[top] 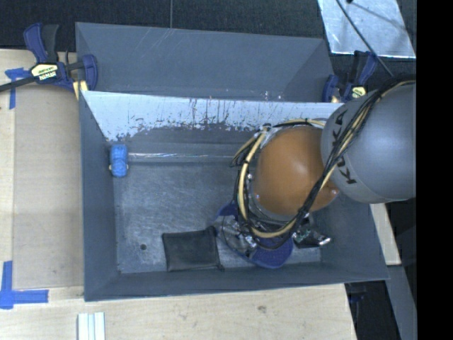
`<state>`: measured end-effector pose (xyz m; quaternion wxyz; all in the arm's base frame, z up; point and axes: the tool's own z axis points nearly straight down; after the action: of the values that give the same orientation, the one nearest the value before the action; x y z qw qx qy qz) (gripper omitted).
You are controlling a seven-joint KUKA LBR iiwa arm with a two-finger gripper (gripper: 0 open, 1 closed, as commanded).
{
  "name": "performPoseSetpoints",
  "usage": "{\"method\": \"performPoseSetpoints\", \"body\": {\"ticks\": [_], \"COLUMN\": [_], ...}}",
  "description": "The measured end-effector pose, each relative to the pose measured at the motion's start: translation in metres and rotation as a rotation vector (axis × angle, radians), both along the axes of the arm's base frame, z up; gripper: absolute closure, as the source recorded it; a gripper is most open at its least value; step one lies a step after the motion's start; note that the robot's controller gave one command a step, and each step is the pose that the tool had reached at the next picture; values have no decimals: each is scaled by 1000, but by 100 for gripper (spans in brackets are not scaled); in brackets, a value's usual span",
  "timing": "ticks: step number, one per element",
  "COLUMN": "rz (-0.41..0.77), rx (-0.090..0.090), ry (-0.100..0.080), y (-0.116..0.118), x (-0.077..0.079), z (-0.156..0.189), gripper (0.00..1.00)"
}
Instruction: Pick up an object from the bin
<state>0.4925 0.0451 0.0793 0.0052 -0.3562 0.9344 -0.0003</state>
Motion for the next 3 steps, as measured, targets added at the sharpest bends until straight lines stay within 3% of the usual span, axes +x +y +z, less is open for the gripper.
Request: {"method": "performPoseSetpoints", "body": {"ticks": [1, 2, 3], "rz": [-3, -3, 354], "rx": [-1, -2, -6], "ry": [6, 7, 0], "y": [-2, -2, -74], "x": [-2, -2, 20], "z": [-2, -3, 79], "gripper": [0, 100, 100]}}
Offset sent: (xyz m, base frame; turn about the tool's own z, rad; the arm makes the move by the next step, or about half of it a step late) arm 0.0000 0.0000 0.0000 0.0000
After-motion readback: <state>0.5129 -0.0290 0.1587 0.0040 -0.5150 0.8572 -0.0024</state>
